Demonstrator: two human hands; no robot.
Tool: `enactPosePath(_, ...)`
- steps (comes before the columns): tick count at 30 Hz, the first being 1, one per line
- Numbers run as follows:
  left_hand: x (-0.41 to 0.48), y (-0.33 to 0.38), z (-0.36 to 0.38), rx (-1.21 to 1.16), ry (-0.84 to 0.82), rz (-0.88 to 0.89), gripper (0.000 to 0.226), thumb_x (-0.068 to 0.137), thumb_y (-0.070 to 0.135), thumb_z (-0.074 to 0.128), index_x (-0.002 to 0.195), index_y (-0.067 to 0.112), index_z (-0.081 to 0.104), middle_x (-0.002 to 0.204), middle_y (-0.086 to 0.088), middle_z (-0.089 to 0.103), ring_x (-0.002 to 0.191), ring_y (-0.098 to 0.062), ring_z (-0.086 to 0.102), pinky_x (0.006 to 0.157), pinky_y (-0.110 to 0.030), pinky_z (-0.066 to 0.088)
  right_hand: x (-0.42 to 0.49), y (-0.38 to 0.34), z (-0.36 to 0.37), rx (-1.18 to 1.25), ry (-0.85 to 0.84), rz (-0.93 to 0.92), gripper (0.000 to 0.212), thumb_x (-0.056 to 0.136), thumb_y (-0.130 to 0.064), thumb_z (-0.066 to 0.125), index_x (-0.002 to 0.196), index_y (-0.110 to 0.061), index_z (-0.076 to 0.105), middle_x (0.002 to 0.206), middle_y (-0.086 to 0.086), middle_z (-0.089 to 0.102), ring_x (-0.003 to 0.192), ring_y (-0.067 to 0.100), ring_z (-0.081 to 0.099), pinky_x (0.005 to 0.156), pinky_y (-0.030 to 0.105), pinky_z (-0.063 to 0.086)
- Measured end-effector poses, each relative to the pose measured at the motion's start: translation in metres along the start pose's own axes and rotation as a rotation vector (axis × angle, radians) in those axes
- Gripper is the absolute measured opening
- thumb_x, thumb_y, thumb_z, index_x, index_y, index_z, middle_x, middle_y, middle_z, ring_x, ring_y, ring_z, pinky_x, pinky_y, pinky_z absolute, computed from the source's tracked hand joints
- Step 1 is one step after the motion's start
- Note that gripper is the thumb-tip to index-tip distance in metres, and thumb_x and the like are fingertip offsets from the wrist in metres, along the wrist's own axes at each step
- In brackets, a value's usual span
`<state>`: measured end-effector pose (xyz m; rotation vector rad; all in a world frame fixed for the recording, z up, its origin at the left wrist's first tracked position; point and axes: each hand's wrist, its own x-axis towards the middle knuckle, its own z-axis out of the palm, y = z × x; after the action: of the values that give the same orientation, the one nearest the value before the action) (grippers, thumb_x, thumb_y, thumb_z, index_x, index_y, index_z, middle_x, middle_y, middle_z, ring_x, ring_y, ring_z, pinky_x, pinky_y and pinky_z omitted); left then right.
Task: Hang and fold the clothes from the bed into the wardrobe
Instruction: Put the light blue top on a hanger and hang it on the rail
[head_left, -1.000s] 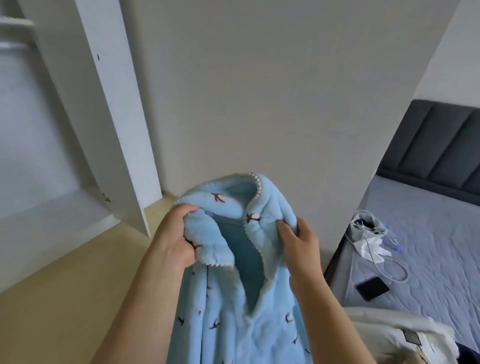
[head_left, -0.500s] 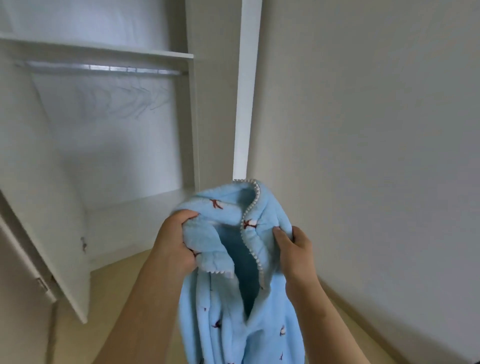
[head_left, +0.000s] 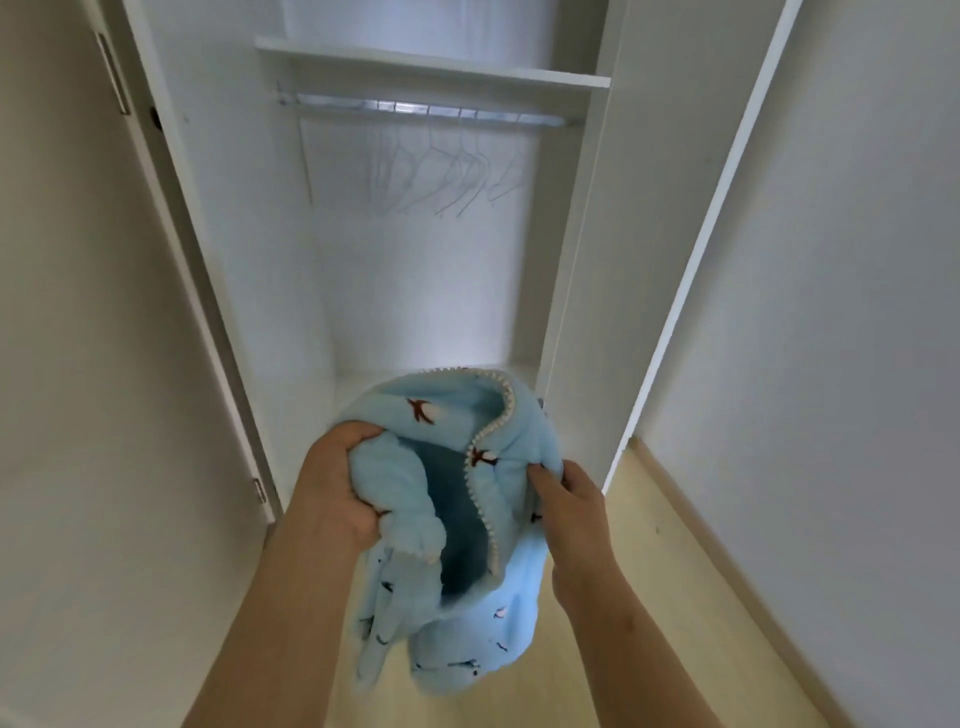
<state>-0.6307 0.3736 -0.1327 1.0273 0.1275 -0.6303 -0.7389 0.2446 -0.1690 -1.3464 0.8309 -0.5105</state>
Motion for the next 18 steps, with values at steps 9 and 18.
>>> enactPosePath(9, 0.11, 0.04, 0.017, -0.303, 0.119, -0.007, 0.035, 0.095, 0.018, 0.038, 0.062, 0.011, 0.047, 0.045, 0.001, 0.05, 0.039, -0.008, 0.049, 0.04, -0.014, 0.042, 0.142, -0.016, 0.066, -0.083, -0.226, 0.021, 0.013, 0.091, -0.017, 0.052, 0.079, -0.018, 0.057, 0.084, 0.003, 0.061, 0.075, 0.015, 0.053, 0.068, 0.026, 0.045)
enactPosePath(18, 0.206, 0.092, 0.036, -0.265, 0.348, 0.191, 0.033, 0.092, 0.014, 0.04, 0.061, 0.01, 0.052, 0.035, 0.001, 0.052, 0.028, -0.011, 0.051, 0.03, -0.015, 0.041, 0.269, -0.042, 0.148, -0.151, -0.455, 0.03, 0.01, 0.092, -0.015, 0.051, 0.087, -0.01, 0.059, 0.101, 0.018, 0.061, 0.077, 0.022, 0.055, 0.078, 0.036, 0.05)
